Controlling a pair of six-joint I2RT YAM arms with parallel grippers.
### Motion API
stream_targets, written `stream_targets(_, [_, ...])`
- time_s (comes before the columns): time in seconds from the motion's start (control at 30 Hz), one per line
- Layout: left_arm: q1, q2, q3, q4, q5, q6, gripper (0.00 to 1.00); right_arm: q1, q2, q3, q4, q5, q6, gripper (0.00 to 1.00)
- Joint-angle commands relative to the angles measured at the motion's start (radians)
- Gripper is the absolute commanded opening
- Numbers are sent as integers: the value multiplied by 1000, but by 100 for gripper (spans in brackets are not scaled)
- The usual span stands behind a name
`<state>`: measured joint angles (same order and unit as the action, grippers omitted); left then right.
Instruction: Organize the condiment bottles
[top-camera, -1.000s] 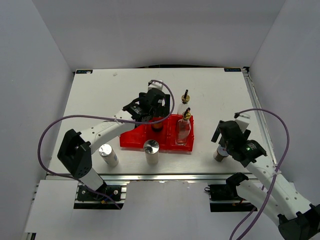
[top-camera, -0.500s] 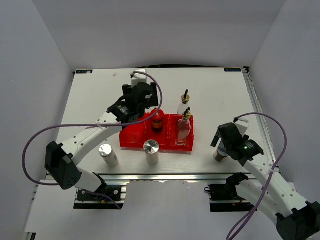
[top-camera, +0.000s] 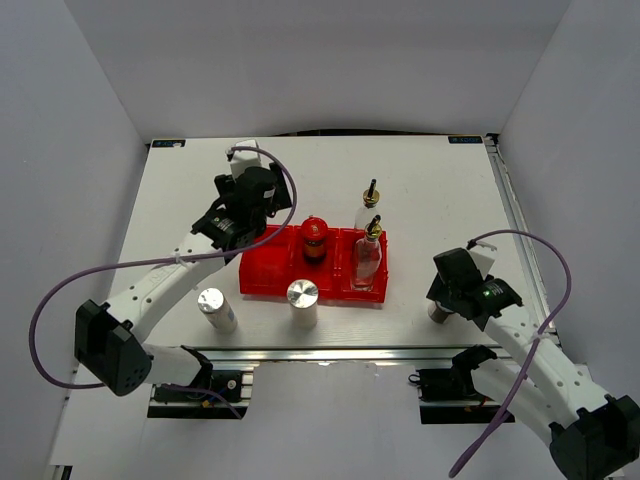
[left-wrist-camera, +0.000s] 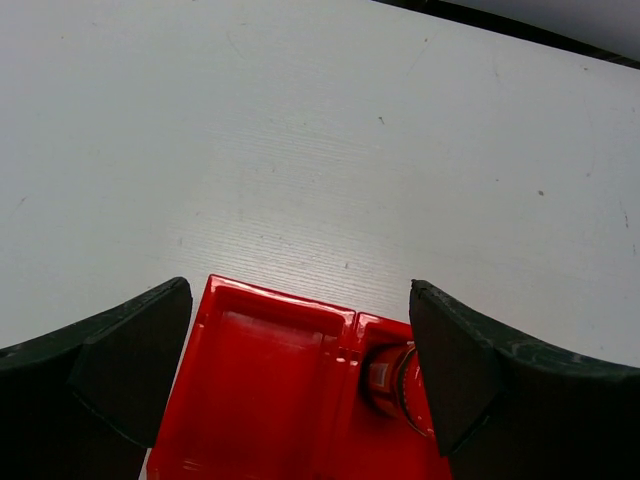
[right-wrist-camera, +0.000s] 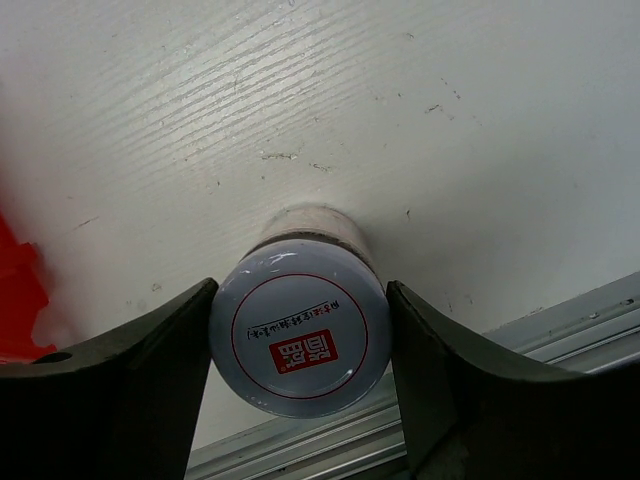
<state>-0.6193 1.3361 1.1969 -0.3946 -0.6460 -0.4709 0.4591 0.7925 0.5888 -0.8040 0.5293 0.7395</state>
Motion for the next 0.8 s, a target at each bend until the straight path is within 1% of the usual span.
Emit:
stream_targets(0.0, [6,-67,-23,23,0,-8,98,-4,-1,12,40,34,-6,32])
stream_targets(0.03, [6,-77,-26,23,-1,-8,98,-5,-7,19,40,38,-18,26])
stream_targets(0.1, [6,-87,-37,26,2,-8,98,-5,-41,48,42,69,-32,20])
stream_targets(0.13, [6,-100,-42,30,3,-8,98,-4,-80,64,43,83,-48,13])
stream_targets(0.2, [6,-112,-52,34,6,-8,98,-4,-125,126,58,104,-89,9])
stream_targets(0.23, [6,-124,-65,36,3,-9,98,-4,-168,147,102,103,-147,6])
stream_targets(0.27, [6,-130,-72,40,2,-12,98,-4,-185,164,141,97,-190,6])
stream_targets(0.3, [6,-136,-80,42,2,-14,98,-4,-197,195,184,74,-242,5])
stream_targets(0.33, [6,-144,-95,45,2,-14,98,-4,-203,212,266,71,-282,0])
stream_targets(0.37, [6,-155,-102,56,2,-17,98,-2,-196,230,299,70,-343,0])
stream_targets(0.4, [6,-164,-109,57,3,-21,98,-3,-162,279,357,64,-394,0])
stream_targets(0.43, [6,-164,-109,57,3,-21,98,-4,-141,307,358,61,-394,0])
stream_targets(0.47, [6,-170,-108,48,3,-25,98,-2,-119,337,412,51,-435,0])
stream_targets(0.5, [6,-175,-106,40,0,-26,98,-2,-93,400,443,11,-460,0])
stream_targets(0.57, [6,-189,-109,23,-27,-34,98,-4,-23,463,526,-28,-503,0])
stream_targets(0.6, [6,-193,-112,14,-44,-40,98,-2,2,530,551,-61,-546,0])
stream_targets(0.67, [9,-204,-123,-4,-79,-54,98,-2,83,613,594,-112,-580,0])
stream_targets(0.7, [10,-212,-125,-9,-86,-57,98,-2,117,659,597,-193,-613,0])
stream_targets(0.73, [12,-215,-125,-22,-90,-70,98,1,184,757,594,-230,-626,0])
stream_targets(0.77, [13,-216,-126,-27,-101,-78,98,6,217,802,591,-262,-640,0])
